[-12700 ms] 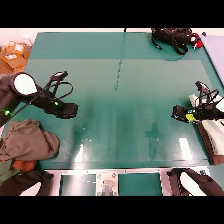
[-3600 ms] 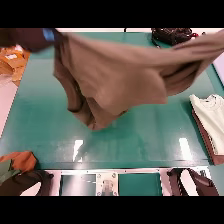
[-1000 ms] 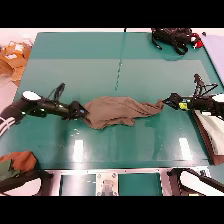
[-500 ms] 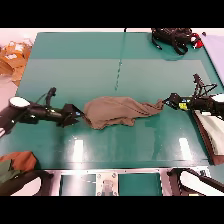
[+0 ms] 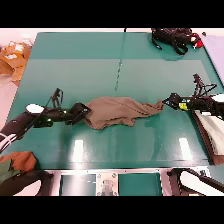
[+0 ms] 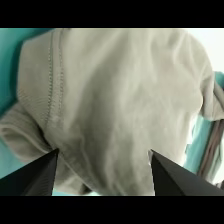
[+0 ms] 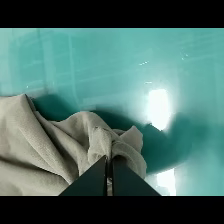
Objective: Fold the shirts.
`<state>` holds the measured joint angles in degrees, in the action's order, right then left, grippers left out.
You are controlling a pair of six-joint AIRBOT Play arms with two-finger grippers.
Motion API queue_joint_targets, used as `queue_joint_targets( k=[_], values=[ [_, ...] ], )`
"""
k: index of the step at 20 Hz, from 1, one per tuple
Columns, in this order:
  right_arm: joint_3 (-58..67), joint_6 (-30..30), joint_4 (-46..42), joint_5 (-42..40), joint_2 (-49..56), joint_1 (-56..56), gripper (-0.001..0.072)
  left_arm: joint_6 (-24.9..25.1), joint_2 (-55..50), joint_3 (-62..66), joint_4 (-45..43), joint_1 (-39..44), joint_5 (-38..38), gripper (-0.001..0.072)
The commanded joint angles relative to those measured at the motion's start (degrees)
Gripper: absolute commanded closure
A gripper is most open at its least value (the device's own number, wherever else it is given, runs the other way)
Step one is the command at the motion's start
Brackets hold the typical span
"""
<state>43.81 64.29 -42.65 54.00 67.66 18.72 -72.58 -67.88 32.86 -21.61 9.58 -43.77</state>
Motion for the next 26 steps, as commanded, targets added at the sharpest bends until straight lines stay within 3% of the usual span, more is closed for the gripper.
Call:
queue_joint_targets(
  k=[1,3,6,7,13,17,21,26],
  values=[
    [0.0,-0.1,0.0,-0.2,0.0,0.0,0.0696,1.7,-3.7,-0.1,3.1,3.7,-1.0,0.0066],
    [0.0,-0.1,0.0,-0.1,0.0,0.0,0.0696,1.7,-4.5,0.0,3.3,3.5,0.7,0.0071],
    [0.1,-0.1,0.0,0.5,0.0,0.0,0.0696,2.4,-4.5,1.6,3.6,1.0,2.3,0.0580],
    [0.1,-0.1,0.0,0.9,0.0,0.0,0.0696,2.7,-4.5,2.9,3.5,-0.6,0.4,0.0637],
    [2.6,0.0,-0.3,2.6,0.0,0.0,0.0697,1.5,-4.5,12.4,-4.3,-8.3,-15.2,0.0676],
    [13.9,1.6,0.2,11.0,-2.3,0.0,0.0697,1.9,-3.5,22.3,-4.4,-8.3,-22.2,0.0677],
    [36.7,7.4,0.1,16.3,-8.7,3.6,0.0697,-1.7,1.5,45.5,-7.9,-8.3,-29.2,0.0676],
    [58.0,12.1,0.0,18.2,-18.6,11.7,0.0697,-4.1,7.1,79.4,-15.7,-8.3,-29.2,0.0676]
  ],
)
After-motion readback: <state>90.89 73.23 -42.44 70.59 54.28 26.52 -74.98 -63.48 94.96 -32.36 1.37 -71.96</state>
